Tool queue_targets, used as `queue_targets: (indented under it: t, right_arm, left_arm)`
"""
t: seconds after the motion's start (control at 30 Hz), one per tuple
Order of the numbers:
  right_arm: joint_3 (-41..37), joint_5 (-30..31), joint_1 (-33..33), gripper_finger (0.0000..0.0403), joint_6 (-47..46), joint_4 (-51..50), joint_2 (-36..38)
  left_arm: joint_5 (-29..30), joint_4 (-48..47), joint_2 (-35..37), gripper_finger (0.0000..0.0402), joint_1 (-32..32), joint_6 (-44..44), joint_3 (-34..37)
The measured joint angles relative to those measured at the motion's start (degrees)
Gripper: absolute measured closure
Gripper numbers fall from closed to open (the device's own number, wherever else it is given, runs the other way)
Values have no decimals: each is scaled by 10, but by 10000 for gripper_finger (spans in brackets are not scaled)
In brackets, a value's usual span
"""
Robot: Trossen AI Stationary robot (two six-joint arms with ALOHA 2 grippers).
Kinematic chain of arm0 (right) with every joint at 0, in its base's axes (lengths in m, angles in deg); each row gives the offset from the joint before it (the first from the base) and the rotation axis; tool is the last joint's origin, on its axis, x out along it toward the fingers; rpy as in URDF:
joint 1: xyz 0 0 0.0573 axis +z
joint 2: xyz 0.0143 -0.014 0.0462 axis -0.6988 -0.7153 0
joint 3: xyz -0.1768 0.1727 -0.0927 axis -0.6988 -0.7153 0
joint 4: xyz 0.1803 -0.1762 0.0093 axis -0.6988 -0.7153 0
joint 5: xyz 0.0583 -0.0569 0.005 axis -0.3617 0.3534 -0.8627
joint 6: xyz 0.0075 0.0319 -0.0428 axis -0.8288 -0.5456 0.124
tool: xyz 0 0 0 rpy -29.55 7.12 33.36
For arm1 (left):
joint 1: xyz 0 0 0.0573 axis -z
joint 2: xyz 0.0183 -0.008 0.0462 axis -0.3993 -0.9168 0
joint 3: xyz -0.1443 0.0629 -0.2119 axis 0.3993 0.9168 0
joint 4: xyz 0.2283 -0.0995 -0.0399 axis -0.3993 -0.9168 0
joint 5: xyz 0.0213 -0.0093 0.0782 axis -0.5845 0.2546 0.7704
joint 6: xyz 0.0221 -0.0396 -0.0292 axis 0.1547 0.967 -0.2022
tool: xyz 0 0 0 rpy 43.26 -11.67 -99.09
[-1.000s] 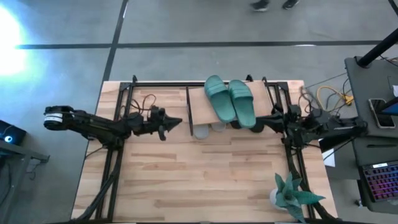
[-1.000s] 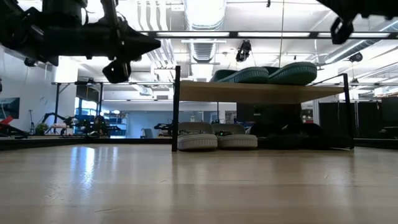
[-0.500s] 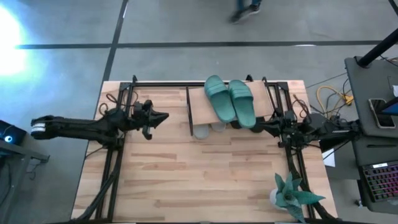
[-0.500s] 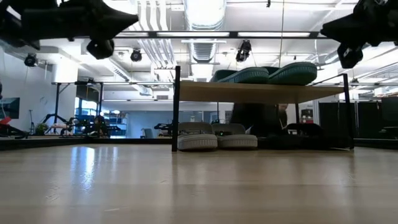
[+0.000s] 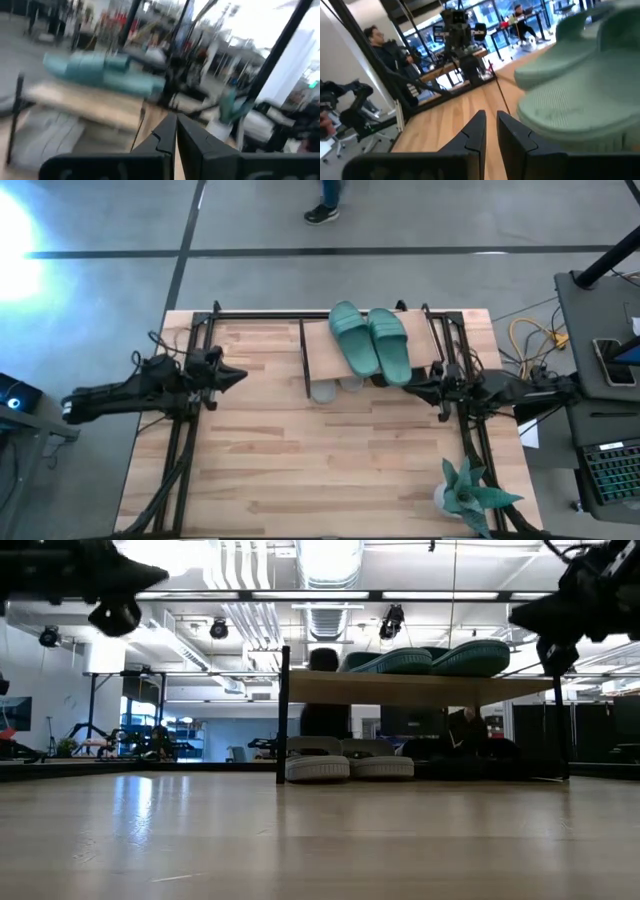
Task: Pick and place slides into the shelf
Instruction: Return to Home Position
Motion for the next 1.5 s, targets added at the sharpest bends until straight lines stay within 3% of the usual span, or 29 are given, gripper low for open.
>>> queue_targets:
  t: [0.1,0.27,0.4,0.63,0.87,1.1,1.5]
  right_arm:
    - [-20,-8,0,364,-13,12,-1]
    - [-28,-45,-1,365,11,29,-5]
    - [-28,-45,-2,365,33,29,-6]
    - [-28,-43,-2,365,27,29,-20]
    - [-28,-41,-2,365,22,29,-40]
    - [-28,-41,-2,365,22,30,-45]
    - [-28,-41,-2,365,22,30,-46]
  left_arm:
    - [22,-50,23,402,0,0,3]
    - [111,-103,59,402,0,-4,5]
    - [132,-85,80,402,0,-1,34]
    - [68,100,106,402,0,-29,138]
    - [14,103,115,402,0,-92,143]
    - [14,101,114,402,0,-135,143]
    - [15,99,90,402,0,-136,144]
